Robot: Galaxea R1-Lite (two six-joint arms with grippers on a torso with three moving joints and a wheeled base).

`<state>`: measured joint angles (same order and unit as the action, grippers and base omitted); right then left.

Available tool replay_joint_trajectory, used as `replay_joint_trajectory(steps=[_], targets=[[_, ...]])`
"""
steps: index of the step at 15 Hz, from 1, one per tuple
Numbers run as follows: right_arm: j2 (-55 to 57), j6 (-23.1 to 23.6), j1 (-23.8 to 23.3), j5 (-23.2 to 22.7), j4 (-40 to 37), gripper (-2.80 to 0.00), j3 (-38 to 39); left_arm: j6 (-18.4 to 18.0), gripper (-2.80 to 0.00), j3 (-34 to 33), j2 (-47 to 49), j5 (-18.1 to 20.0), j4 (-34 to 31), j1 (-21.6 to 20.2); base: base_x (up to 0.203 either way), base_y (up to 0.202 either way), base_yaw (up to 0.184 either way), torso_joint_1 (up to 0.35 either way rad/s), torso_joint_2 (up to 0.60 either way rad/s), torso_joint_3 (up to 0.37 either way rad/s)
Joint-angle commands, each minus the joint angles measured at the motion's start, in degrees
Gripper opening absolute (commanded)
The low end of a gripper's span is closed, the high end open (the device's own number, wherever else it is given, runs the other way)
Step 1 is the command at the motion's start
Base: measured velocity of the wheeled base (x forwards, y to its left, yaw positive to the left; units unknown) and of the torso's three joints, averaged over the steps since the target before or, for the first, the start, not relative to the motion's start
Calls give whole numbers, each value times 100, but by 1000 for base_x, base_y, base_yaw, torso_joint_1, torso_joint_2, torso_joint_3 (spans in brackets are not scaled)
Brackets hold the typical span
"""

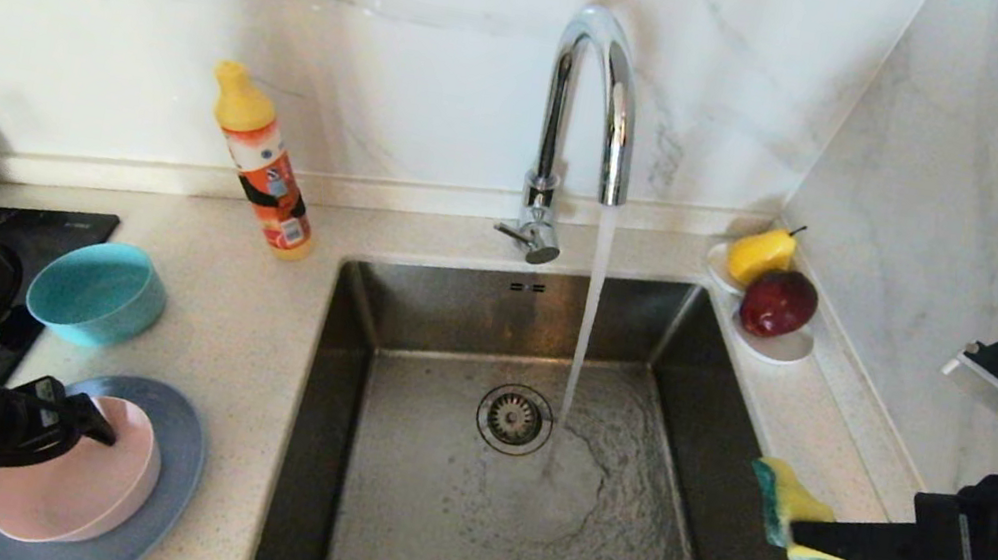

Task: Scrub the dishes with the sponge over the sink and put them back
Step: Wash the bowl

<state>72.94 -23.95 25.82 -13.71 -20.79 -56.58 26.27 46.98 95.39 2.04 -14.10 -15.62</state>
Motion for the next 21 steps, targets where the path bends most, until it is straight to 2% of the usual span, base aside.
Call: replay_joint_trajectory(steps=[1, 9, 15, 19, 21], targets=[[-60, -14, 2, -8, -13, -280, 17, 27, -280, -21, 15, 133, -67, -3, 0, 0, 0, 0, 0, 0], [-96, -22, 2, -8, -13, -280, 59, 46, -280, 21, -47, 173, -128, -14, 0, 0, 0, 0, 0, 0], [-52, -22, 23, -17, -13, -280, 54, 7, -280, 83, -327, 165, -202, -241, 0, 0, 0, 0, 0, 0], [-43, -22, 55, -17, -13, -280, 77, 37, -280, 853, -749, 209, -845, -301, 0, 0, 0, 0, 0, 0], [-64, -22, 55, -23, -22, -280, 85, 54, -280, 1363, -1126, 361, -1325, -296, 0, 0, 0, 0, 0, 0]])
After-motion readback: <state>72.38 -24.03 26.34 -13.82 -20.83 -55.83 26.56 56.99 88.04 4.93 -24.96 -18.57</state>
